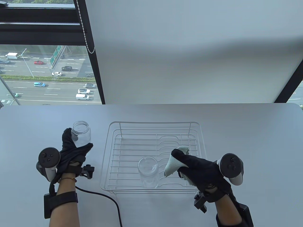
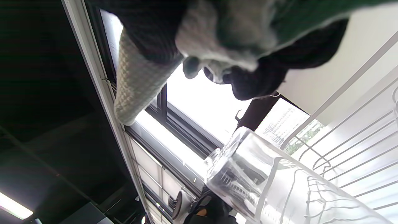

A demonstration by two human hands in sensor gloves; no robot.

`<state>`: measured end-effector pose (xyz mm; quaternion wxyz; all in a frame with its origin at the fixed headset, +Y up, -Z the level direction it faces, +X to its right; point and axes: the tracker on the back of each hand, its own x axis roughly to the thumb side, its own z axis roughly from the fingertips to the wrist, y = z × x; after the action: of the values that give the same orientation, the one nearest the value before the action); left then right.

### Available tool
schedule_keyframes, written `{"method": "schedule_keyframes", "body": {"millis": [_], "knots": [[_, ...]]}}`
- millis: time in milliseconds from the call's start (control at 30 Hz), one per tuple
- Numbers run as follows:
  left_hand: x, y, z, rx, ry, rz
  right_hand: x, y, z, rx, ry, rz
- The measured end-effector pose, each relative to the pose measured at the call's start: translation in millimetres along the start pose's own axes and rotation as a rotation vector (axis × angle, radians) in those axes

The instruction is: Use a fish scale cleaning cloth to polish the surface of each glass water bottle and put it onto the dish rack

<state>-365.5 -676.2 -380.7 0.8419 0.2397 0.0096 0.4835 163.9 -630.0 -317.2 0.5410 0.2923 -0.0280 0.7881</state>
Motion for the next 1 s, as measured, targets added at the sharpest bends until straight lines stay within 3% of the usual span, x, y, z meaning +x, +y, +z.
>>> {"method": "schedule_keyframes", "body": {"millis": [133,267,400,533,700,833,1000], "knots": [[63.4,14.7,16.8,0.092,-0.149,0.197,-2.9,0.1,0.6,-0.047,0.034,0.007],[132.9,-17.0,56.0,-0.108,-0.193,0.610,-0.6,6.5,2.3,-0.086,0.059,0.051],[171.1,-57.8,92.6,-0.353,-0.125,0.930,8.8,12.7,4.9,-0.117,0.038,0.127],[180.0,-92.5,114.1,-0.549,-0.085,0.924,20.0,23.3,8.5,-0.153,0.011,0.169],[172.4,-125.4,134.9,-0.650,-0.062,0.801,37.3,37.8,10.7,-0.163,-0.075,0.170],[168.0,-133.8,143.5,-0.672,-0.056,0.819,44.9,53.3,11.7,-0.074,-0.125,0.093],[160.5,-128.2,137.6,-0.622,-0.034,0.872,50.8,67.4,6.3,0.279,-0.222,0.065]]}}
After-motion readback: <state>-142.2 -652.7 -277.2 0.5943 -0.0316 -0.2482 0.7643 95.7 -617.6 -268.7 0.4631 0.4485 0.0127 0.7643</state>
